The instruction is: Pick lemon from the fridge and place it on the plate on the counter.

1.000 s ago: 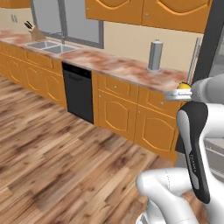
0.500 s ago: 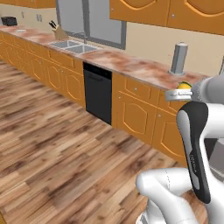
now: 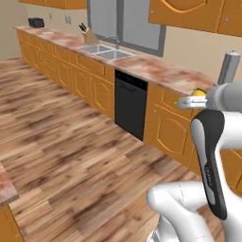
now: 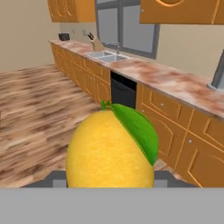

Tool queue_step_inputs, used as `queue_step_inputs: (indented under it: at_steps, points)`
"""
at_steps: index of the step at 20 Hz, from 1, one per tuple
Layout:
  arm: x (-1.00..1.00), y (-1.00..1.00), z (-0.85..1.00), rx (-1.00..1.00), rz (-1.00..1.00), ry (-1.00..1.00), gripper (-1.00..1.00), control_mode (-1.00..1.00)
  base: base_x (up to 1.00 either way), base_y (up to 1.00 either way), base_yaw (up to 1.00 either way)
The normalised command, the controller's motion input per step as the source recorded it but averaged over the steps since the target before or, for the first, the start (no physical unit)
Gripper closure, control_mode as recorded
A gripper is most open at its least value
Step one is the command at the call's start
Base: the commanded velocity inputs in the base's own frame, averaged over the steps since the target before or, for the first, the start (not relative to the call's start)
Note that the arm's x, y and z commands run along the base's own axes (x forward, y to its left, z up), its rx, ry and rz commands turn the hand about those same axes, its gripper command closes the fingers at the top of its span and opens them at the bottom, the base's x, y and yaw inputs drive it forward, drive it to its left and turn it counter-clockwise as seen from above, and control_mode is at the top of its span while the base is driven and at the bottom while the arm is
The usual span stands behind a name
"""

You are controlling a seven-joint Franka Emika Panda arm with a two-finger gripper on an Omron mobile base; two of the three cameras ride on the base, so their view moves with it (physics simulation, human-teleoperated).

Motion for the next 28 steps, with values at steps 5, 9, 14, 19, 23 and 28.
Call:
queue_step_inputs:
  at_steps: [5,9,14,19,23,28]
  points:
    - [0.0,0.0,0.0,0.0,0.0,0.0,1.0,1.0,0.69,0.11,0.22]
    - [0.0,0.0,0.0,0.0,0.0,0.0,1.0,1.0,0.7,0.04,0.2]
    - [0.0,0.0,0.0,0.0,0.0,0.0,1.0,1.0,0.8,0.0,0.17]
    - [0.0,0.0,0.0,0.0,0.0,0.0,1.0,1.0,0.88,0.0,0.14]
    - [0.0,0.0,0.0,0.0,0.0,0.0,1.0,1.0,0.91,0.0,0.1]
    - [0.0,0.0,0.0,0.0,0.0,0.0,1.0,1.0,0.91,0.0,0.09]
